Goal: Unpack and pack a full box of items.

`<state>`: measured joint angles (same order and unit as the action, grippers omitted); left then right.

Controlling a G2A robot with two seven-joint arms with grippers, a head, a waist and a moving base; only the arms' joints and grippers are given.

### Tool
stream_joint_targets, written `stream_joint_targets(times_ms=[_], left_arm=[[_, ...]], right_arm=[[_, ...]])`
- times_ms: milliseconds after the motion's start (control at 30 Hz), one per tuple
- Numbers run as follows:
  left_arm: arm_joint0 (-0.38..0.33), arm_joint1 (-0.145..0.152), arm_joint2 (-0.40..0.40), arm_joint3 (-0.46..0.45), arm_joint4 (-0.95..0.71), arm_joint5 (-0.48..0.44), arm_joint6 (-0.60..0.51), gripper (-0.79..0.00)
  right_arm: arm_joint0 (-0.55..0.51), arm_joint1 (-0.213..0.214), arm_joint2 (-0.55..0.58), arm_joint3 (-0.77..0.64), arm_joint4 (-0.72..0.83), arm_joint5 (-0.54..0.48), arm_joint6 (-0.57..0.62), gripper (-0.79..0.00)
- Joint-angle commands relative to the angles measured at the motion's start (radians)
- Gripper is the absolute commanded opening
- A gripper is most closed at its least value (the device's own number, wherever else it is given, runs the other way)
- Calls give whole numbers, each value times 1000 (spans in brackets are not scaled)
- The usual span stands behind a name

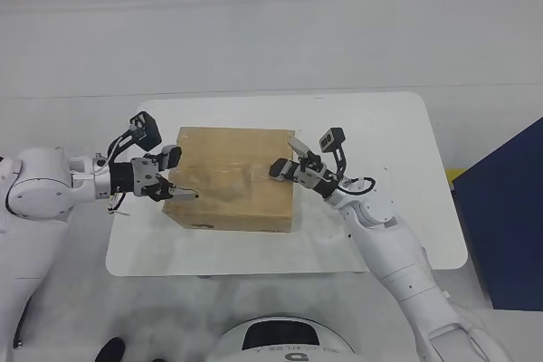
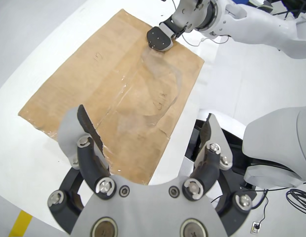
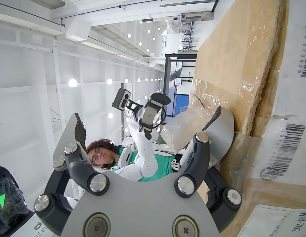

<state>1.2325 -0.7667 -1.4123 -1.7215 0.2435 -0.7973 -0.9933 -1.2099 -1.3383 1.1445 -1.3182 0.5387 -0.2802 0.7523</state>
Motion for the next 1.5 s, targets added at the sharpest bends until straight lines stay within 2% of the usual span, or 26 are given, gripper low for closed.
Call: stream_joint_targets(times_ms=[0,100,267,567,633,700,733,767,800,833,1200,1333,1467], left_arm=[[-4,-5,16,7,78,13,48,0],[3,-10,49,6,154,7,89,0],[7,-10,74,10,167,-19,99,0],[-11,-20,137,28,230,-12,163,0],[-19,-21,146,32,247,-10,167,-58],[-23,-22,154,34,258,-14,173,-397],[-24,-22,156,34,264,-18,173,-493],[-25,-22,157,34,267,-21,175,-640],[-25,-21,157,33,271,-25,175,-754],[-23,-20,157,33,269,-29,176,-785],[-14,-7,136,33,246,-72,157,-785],[8,6,88,24,178,-81,153,-785],[36,24,7,23,93,-45,126,-785]], right_arm=[[0,0,0,0,0,0,0,0],[0,0,0,0,0,0,0,0],[0,0,0,0,0,0,0,0],[0,0,0,0,0,0,0,0],[0,0,0,0,0,0,0,0],[0,0,0,0,0,0,0,0],[0,0,0,0,0,0,0,0],[0,0,0,0,0,0,0,0],[0,0,0,0,0,0,0,0],[0,0,0,0,0,0,0,0],[0,0,0,0,0,0,0,0],[0,0,0,0,0,0,0,0],[0,0,0,0,0,0,0,0]])
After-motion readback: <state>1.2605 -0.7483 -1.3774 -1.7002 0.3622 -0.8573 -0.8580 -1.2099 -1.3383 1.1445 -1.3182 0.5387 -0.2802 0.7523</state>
